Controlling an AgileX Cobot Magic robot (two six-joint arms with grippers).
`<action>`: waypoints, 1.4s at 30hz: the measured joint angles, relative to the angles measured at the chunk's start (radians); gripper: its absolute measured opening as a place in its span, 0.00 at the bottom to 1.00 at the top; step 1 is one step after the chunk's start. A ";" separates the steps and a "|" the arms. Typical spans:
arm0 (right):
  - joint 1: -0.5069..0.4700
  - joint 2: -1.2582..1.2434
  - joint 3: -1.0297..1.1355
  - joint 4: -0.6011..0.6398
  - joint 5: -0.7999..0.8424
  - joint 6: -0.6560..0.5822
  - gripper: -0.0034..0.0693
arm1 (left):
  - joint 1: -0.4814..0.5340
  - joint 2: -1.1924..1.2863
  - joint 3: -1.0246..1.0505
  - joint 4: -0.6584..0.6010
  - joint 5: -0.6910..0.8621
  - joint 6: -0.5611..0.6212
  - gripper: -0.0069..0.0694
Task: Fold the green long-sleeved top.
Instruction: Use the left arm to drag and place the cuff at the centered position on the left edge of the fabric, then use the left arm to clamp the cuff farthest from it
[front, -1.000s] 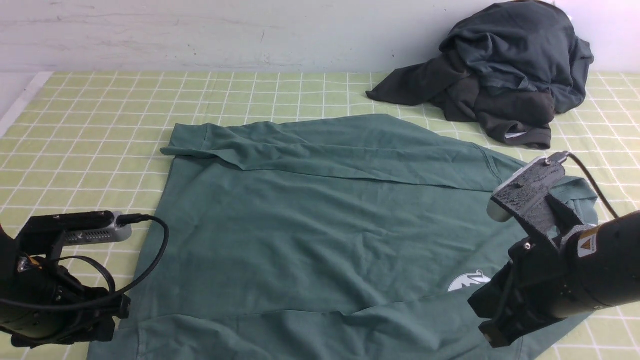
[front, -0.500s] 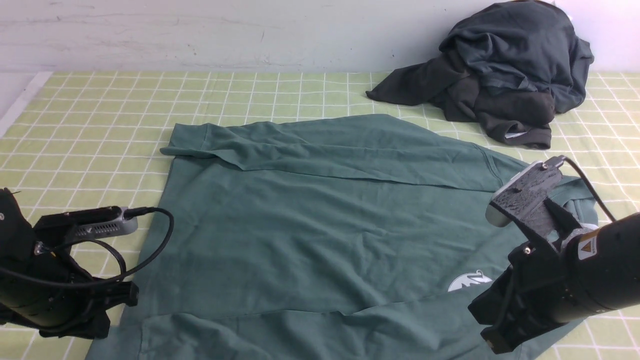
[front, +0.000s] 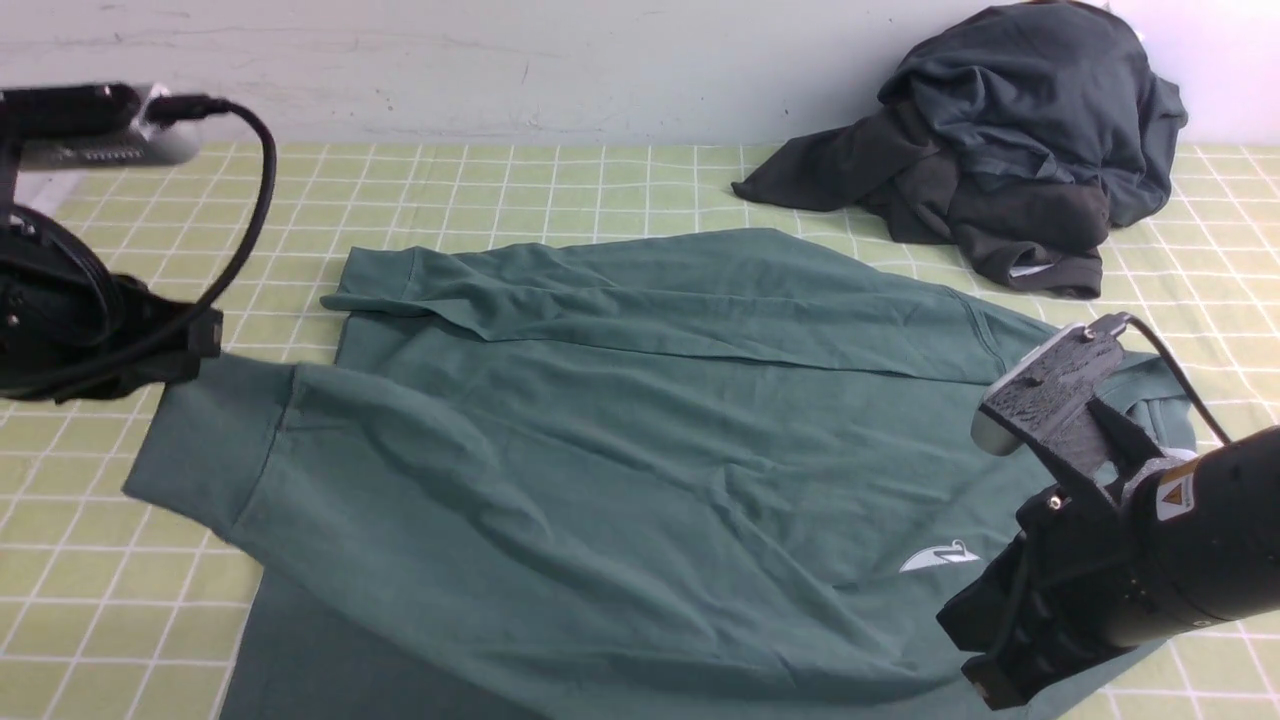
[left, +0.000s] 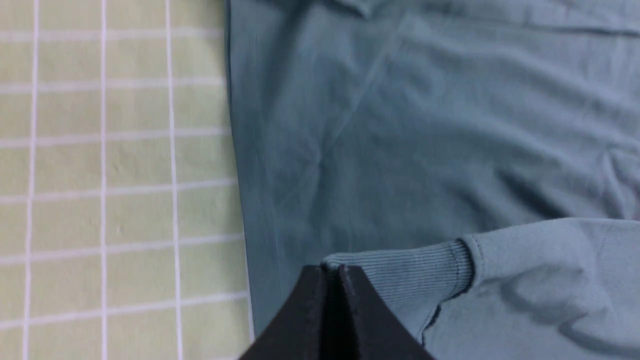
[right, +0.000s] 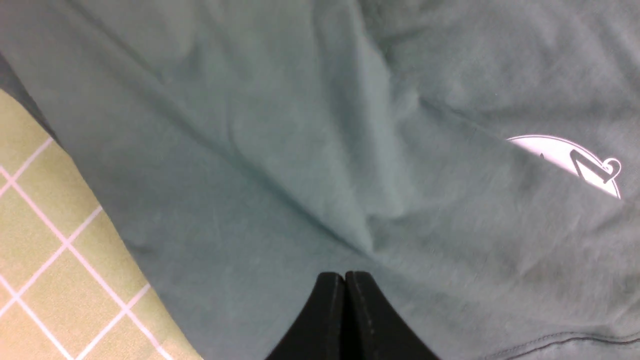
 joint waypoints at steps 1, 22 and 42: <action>0.000 0.000 0.000 0.000 0.000 0.000 0.03 | 0.000 0.008 -0.020 -0.003 -0.008 0.009 0.09; 0.000 0.000 0.000 0.006 -0.007 0.000 0.03 | 0.000 0.782 -0.630 0.008 0.014 -0.012 0.48; 0.000 0.004 0.000 0.026 -0.078 -0.032 0.03 | 0.000 1.051 -0.796 0.180 -0.122 -0.457 0.54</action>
